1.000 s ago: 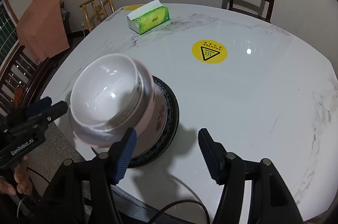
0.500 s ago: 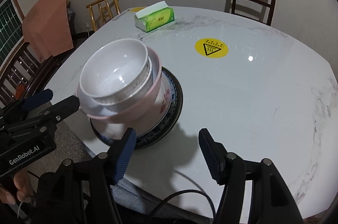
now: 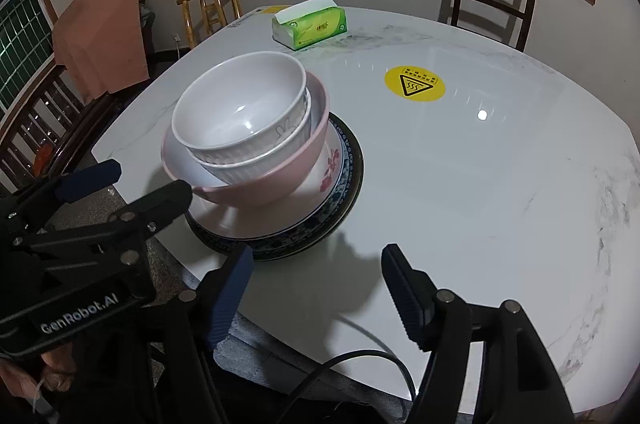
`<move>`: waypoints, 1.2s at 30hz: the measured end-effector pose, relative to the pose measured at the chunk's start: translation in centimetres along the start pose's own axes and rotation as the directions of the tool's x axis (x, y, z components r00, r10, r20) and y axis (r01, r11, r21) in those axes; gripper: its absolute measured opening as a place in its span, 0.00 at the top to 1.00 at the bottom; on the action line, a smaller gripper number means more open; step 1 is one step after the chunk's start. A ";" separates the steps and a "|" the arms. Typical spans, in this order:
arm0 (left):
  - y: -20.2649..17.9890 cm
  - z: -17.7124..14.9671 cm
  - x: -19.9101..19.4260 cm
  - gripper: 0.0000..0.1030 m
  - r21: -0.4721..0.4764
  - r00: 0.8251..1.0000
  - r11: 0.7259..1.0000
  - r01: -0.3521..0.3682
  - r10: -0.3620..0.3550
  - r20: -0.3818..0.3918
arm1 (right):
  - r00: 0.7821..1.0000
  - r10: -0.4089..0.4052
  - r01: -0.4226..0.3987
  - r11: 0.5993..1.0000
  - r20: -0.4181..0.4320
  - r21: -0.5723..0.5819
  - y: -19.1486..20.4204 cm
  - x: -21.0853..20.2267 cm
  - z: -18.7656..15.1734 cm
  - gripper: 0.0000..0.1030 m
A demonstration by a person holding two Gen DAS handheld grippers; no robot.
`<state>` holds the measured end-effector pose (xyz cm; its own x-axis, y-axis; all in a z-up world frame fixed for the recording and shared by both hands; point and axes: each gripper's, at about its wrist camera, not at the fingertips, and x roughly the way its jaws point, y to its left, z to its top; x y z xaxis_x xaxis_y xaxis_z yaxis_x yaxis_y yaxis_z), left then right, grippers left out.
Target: Organize plates and bowls
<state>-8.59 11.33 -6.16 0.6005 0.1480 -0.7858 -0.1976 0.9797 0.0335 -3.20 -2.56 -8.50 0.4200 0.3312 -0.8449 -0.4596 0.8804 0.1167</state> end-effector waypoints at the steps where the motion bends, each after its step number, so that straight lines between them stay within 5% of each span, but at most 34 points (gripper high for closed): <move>1: 0.0 -0.1 0.0 0.24 -0.001 1.000 1.000 0.000 0.000 -0.001 | 1.000 -0.001 0.001 1.000 -0.001 0.001 0.0 0.0 0.0 0.28; 7: -0.1 -0.1 0.0 0.24 0.000 1.000 1.000 0.004 -0.004 -0.004 | 1.000 -0.009 0.009 1.000 -0.004 0.002 0.0 0.1 -0.1 0.21; 36: 0.7 -0.2 1.0 0.24 -0.028 1.000 1.000 -0.007 0.006 -0.030 | 1.000 -0.014 0.014 1.000 -0.022 -0.009 0.5 1.0 0.0 0.17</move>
<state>-8.28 12.11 -7.08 0.5761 0.1502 -0.8034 -0.2235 0.9744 0.0219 -3.01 -1.77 -9.30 0.4092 0.3110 -0.8578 -0.4610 0.8818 0.0998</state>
